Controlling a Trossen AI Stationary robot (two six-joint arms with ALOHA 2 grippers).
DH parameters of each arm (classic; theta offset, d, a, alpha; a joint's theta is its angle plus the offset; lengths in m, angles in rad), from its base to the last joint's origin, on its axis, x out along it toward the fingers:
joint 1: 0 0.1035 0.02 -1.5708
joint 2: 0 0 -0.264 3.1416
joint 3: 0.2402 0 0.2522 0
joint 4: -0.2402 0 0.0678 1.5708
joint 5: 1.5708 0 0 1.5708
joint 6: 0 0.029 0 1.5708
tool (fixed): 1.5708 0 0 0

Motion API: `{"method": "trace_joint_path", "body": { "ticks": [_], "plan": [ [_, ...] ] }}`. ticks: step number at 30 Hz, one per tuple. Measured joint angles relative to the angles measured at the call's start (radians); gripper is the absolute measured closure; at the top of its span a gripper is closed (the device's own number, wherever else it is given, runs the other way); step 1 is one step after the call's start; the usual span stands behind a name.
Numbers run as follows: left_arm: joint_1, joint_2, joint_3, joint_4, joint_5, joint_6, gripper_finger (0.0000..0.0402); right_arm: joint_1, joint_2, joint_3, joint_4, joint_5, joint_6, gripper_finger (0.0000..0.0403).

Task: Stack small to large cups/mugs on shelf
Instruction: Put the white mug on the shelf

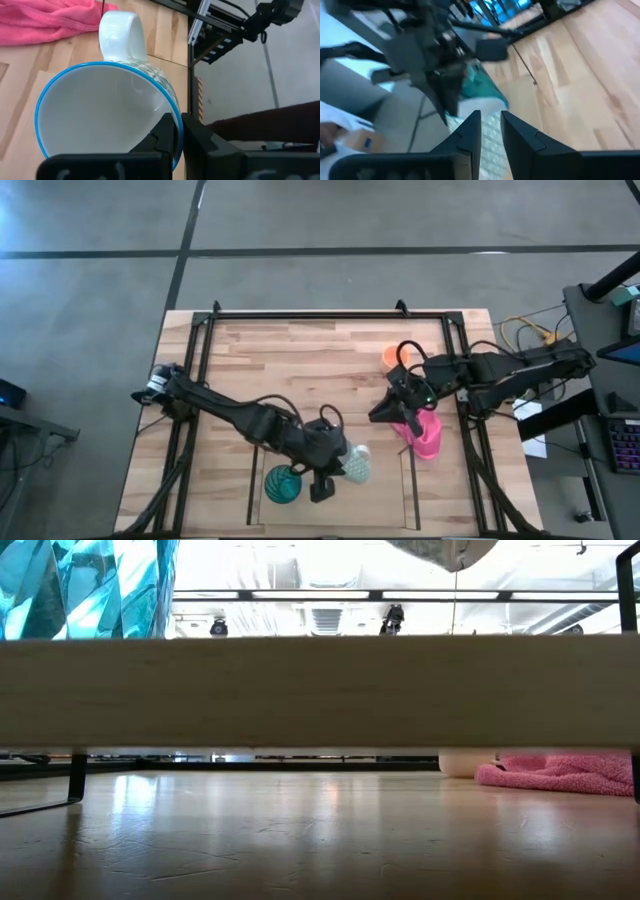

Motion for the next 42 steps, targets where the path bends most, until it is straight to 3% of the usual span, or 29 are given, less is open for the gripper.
{"method": "trace_joint_path", "body": {
  "ticks": [4,11,19,42],
  "plan": [
    [0.0,0.077,0.142,-0.108,-0.056,-0.006,0.0398,0.0,-0.008,0.067,-0.182,-0.003,-0.044,0.0335],
    [-0.002,0.16,0.286,-0.317,-0.05,-0.104,0.0398,0.002,-0.029,0.152,-0.389,-0.003,-0.057,0.0335],
    [-0.032,0.174,0.291,-0.289,-0.047,-0.218,0.0398,0.002,-0.064,0.151,-0.402,0.001,-0.081,0.0335],
    [-0.06,0.232,0.274,-0.334,-0.039,-0.302,0.0398,0.004,-0.064,0.128,-0.399,0.001,-0.077,0.0335]
  ]
}}
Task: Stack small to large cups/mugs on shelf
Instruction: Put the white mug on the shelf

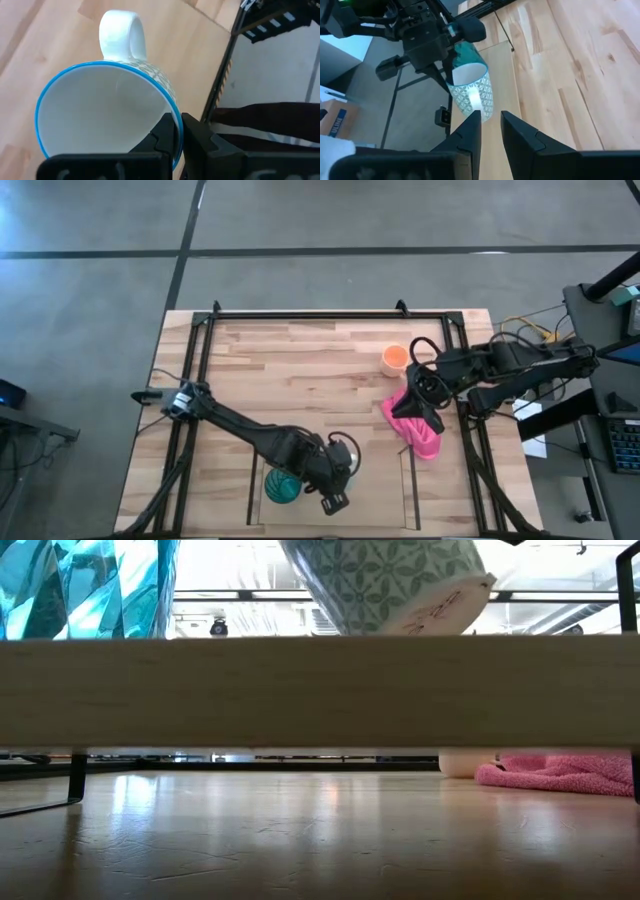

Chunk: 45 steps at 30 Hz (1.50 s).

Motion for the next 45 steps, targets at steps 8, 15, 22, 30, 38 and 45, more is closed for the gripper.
{"method": "trace_joint_path", "body": {
  "ticks": [8,15,22,30,38,45],
  "plan": [
    [-0.016,0.0,-0.021,-0.008,0.014,-0.022,0.0398,0.09,0.014,-0.079,0.052,0.0,0.003,0.0335],
    [-0.017,0.0,-0.024,-0.007,0.013,-0.022,0.0398,0.174,0.078,-0.19,0.391,0.0,-0.027,0.0335],
    [-0.02,0.0,-0.054,-0.012,0.019,-0.048,0.0398,0.177,0.228,-0.189,0.421,0.003,-0.039,0.0335],
    [-0.021,0.0,-0.055,-0.009,0.028,-0.048,0.0398,0.179,0.399,-0.1,0.453,0.001,-0.118,0.0335],
    [-0.021,0.0,-0.055,-0.009,0.037,-0.047,0.0398,0.179,0.495,-0.03,0.449,-0.008,-0.166,0.0335],
    [-0.021,0.0,-0.056,-0.009,0.041,-0.047,0.0398,0.179,0.526,-0.029,0.445,-0.008,-0.165,0.0335]
  ]
}}
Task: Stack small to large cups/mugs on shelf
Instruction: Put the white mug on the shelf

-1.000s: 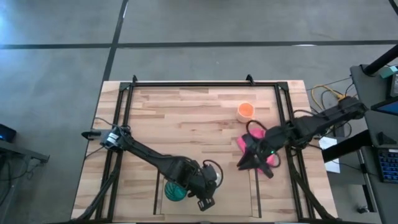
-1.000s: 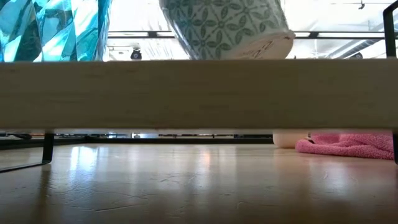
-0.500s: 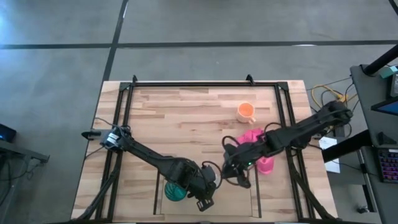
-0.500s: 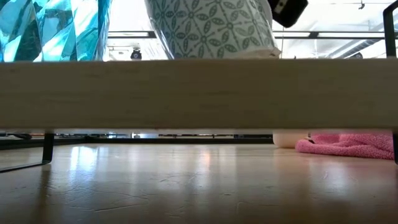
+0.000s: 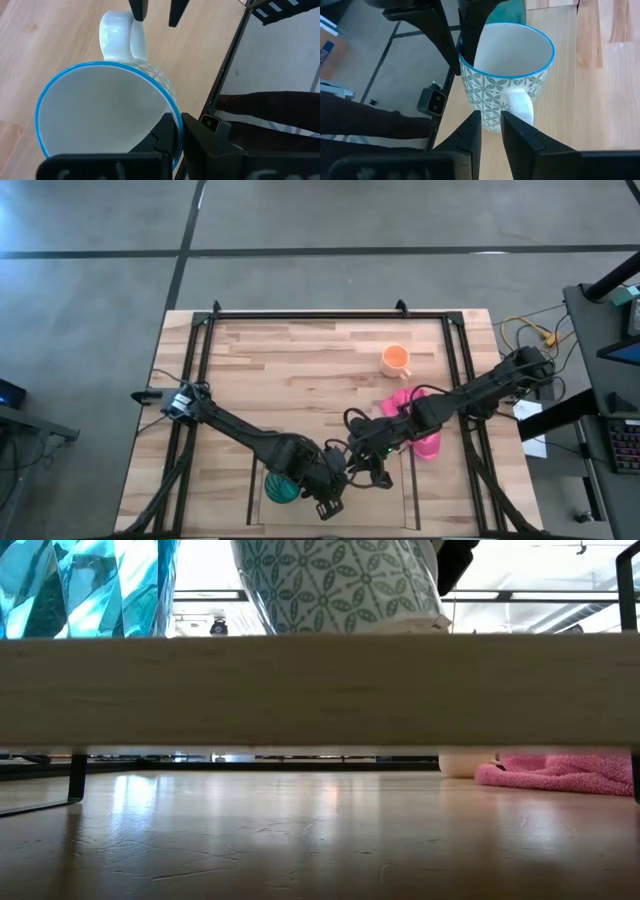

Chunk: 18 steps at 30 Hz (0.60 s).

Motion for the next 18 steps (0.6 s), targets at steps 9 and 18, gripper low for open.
{"method": "trace_joint_path", "body": {
  "ticks": [9,18],
  "plan": [
    [-0.001,0.0,0.0,0.001,0.018,0.0,0.0398,0.002,-0.004,0.008,0.0,0.0,-0.093,0.0335],
    [-0.002,0.0,0.0,0.001,0.028,0.001,0.0398,0.002,-0.004,0.051,-0.08,-0.003,-0.089,0.0324]
  ]
}}
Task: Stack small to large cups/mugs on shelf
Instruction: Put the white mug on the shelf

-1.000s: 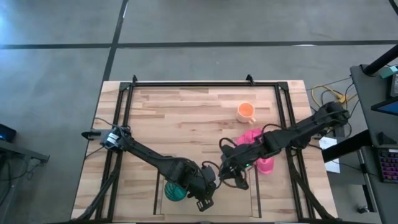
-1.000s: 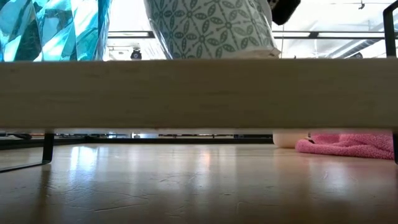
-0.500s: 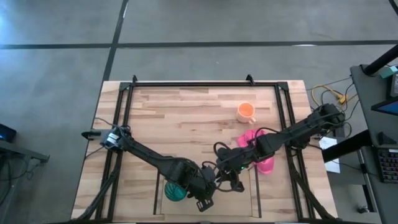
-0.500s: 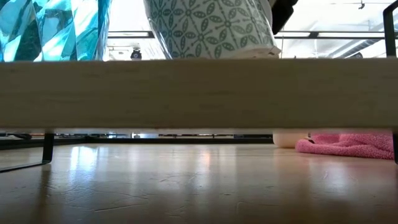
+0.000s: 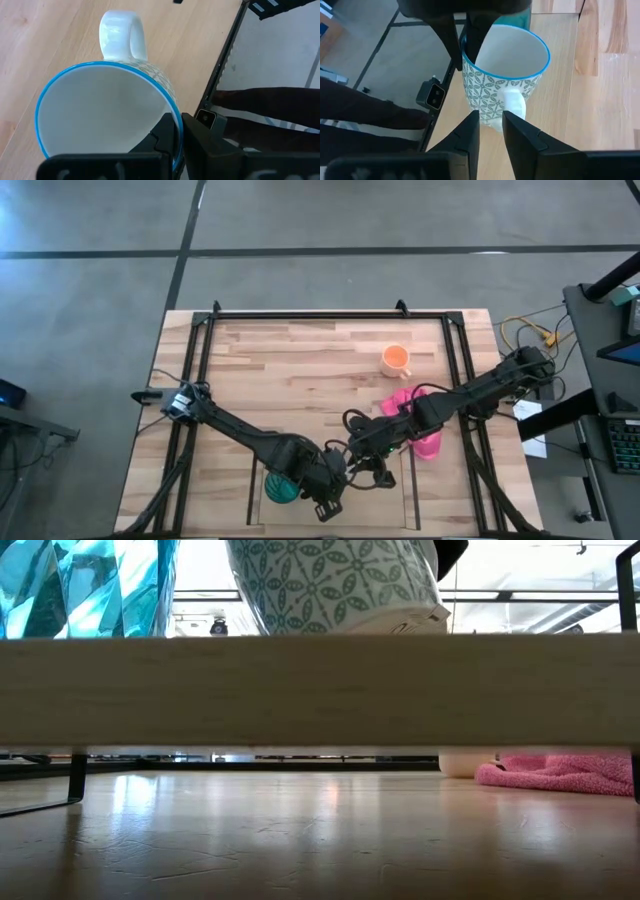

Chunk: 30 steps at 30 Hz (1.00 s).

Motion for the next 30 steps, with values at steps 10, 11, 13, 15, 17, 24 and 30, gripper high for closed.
{"method": "trace_joint_path", "body": {
  "ticks": [10,11,13,15,17,24,30],
  "plan": [
    [0.0,0.0,0.0,0.001,0.0,0.0,0.0398,-0.002,0.008,-0.005,-0.008,0.012,-0.004,0.0268],
    [0.0,0.0,0.0,0.001,0.0,0.0,0.0398,-0.002,0.013,-0.007,-0.008,0.012,-0.004,0.0266],
    [0.0,0.0,0.0,0.003,0.0,0.001,0.0398,-0.002,0.028,-0.009,-0.004,0.02,-0.005,0.0262],
    [0.0,0.0,0.0,0.01,0.0,0.001,0.0398,-0.002,0.042,-0.009,-0.002,0.035,-0.005,0.0262],
    [0.0,0.0,0.0,0.014,0.001,0.001,0.0398,-0.004,0.06,-0.008,0.003,0.045,-0.005,0.0263],
    [-0.001,0.0,0.0,0.014,0.0,0.001,0.0398,-0.007,0.089,0.001,0.017,0.063,-0.013,0.0271],
    [-0.001,-0.001,-0.001,0.019,0.0,0.007,0.0398,-0.007,0.089,0.001,0.063,0.067,-0.013,0.0271]
  ]
}}
